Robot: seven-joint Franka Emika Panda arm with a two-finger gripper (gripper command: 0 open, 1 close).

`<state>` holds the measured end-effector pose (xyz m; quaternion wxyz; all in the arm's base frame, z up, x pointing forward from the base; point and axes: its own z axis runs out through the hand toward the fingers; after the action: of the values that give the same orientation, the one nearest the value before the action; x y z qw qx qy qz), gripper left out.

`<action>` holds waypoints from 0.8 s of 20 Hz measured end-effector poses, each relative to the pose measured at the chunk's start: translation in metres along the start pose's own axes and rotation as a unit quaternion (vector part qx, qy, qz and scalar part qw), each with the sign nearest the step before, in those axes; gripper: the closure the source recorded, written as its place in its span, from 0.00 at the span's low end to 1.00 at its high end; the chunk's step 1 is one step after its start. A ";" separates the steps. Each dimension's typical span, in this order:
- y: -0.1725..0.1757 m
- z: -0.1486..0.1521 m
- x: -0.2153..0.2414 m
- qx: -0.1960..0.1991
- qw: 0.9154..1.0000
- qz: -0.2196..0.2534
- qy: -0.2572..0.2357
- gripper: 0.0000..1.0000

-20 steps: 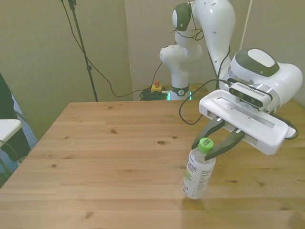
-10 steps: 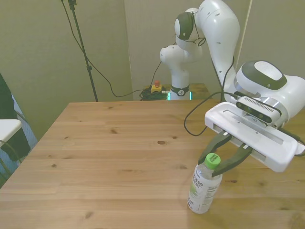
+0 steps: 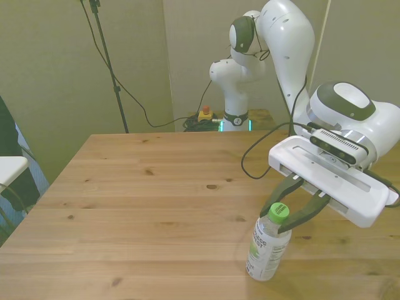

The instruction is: Stand the water bottle

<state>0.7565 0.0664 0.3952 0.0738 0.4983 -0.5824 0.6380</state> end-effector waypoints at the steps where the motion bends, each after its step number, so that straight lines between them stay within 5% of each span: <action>1: 0.001 -0.001 0.001 0.000 1.000 -0.001 0.000 0.00; 16: -0.008 -0.013 0.025 0.002 1.000 0.008 -0.002 0.00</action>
<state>0.7428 0.0678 0.4210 0.0662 0.4953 -0.5851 0.6388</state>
